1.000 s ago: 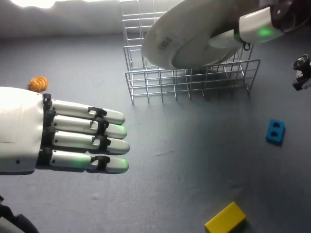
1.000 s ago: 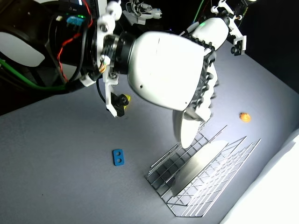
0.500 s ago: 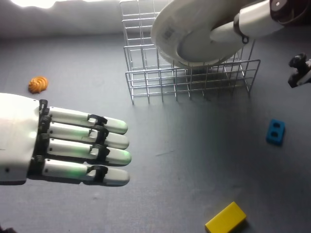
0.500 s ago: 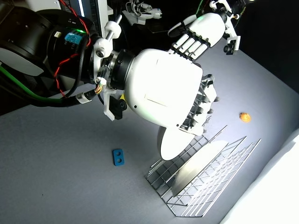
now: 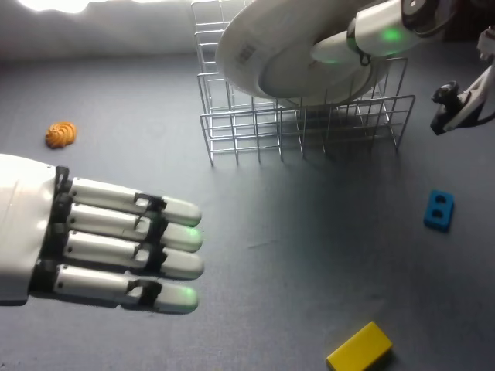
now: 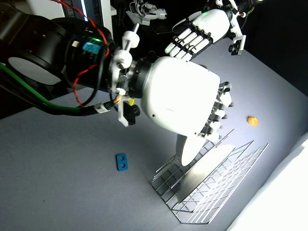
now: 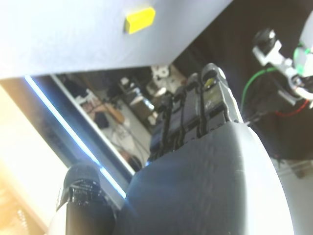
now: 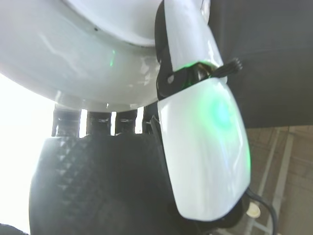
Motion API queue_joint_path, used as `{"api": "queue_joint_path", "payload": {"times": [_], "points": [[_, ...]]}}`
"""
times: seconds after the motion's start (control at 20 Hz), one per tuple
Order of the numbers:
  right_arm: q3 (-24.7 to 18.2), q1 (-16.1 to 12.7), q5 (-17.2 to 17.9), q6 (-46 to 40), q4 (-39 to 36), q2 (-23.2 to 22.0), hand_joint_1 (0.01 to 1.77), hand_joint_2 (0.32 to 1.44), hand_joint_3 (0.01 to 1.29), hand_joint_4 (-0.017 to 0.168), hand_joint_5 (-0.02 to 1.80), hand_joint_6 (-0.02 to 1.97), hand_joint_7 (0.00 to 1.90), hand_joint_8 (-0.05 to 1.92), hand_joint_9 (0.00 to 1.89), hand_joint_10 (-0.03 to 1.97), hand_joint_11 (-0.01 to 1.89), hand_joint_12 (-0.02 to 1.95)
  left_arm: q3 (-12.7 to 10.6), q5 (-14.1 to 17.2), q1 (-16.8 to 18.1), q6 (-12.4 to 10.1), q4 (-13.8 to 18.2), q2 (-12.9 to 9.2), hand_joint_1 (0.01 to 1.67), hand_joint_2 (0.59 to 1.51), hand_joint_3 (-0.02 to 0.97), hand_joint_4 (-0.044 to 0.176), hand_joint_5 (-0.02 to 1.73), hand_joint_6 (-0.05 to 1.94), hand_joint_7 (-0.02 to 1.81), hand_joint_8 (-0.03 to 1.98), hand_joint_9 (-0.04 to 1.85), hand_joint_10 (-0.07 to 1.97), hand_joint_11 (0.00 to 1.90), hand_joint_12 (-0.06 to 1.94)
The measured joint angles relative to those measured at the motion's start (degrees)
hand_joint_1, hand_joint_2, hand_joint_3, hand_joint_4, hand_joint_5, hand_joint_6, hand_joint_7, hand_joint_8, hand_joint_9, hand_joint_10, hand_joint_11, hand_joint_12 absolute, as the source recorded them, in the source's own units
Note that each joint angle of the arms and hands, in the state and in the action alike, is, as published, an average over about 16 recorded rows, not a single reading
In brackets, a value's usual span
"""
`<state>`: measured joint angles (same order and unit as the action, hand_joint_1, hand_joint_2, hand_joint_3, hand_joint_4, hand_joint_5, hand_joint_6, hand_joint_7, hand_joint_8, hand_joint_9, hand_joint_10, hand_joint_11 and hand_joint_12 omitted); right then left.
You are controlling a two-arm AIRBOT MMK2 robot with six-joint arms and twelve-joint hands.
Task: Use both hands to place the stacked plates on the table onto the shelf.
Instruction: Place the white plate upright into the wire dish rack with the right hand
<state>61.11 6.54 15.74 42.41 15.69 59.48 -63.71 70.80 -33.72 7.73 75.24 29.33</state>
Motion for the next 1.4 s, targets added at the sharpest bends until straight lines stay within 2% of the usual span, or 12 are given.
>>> {"api": "queue_joint_path", "payload": {"times": [0.65,1.4], "points": [[3.4,1.4,0.3,0.0,3.9,3.5,1.36,1.02,0.01,-0.007,0.83,1.13,0.95,1.04,0.92,1.13,0.79,1.22,0.1,0.8,-0.1,1.6,0.5,0.7,0.02,1.079,0.018,0.006,0.06,0.02,0.03,0.00,0.02,0.01,0.01,0.01],[7.6,4.8,-0.9,0.1,6.4,6.2,1.36,1.04,0.01,-0.007,0.83,1.08,0.98,1.02,0.94,1.11,0.80,1.21,-0.8,1.2,0.0,1.9,1.1,1.1,0.02,1.080,0.017,0.006,0.06,0.01,0.02,0.00,0.02,0.01,0.01,0.01]]}}
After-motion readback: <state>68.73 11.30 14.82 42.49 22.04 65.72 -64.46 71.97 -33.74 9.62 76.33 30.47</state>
